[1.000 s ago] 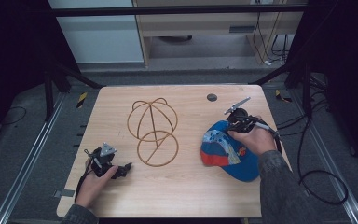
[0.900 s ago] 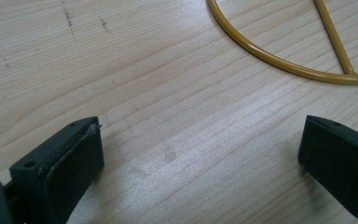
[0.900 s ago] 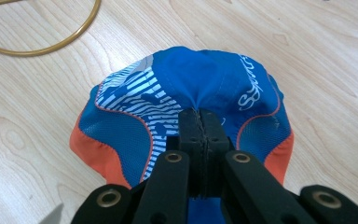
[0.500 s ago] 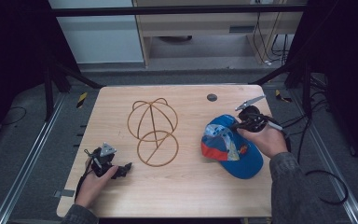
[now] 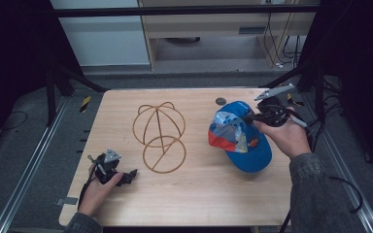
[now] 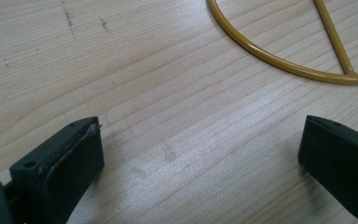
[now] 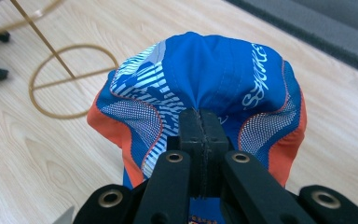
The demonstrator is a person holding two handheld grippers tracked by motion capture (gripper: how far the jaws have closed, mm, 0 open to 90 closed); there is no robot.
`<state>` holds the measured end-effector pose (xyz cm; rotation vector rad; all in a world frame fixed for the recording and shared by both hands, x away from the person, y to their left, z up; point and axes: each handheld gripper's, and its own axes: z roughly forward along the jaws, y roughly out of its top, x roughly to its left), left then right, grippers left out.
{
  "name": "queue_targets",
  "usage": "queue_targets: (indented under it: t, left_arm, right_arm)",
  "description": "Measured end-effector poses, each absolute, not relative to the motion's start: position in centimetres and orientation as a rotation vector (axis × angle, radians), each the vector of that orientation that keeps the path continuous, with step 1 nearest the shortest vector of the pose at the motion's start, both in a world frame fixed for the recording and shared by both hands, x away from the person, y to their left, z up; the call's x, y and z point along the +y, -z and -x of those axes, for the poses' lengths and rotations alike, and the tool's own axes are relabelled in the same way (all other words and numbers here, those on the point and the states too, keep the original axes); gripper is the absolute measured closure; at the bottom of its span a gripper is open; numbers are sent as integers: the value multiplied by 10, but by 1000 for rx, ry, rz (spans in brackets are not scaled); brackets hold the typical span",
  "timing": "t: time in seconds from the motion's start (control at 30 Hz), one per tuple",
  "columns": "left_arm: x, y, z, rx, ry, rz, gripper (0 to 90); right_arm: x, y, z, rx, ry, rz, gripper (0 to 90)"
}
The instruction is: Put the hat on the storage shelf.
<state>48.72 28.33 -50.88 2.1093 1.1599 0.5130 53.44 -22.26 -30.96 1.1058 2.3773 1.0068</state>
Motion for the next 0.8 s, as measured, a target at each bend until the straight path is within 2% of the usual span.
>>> queue_targets:
  t: [0.37, 0.8]
  left_arm:
    - [283, 509, -487, 1161, -513, -2107, 0]
    - [283, 509, -487, 1162, -512, -2107, 0]
  right_arm:
    - [-211, 271, -529, 2334, -1073, -1043, 900]
    - [-201, 242, -522, 2281, -1165, -1000, 900]
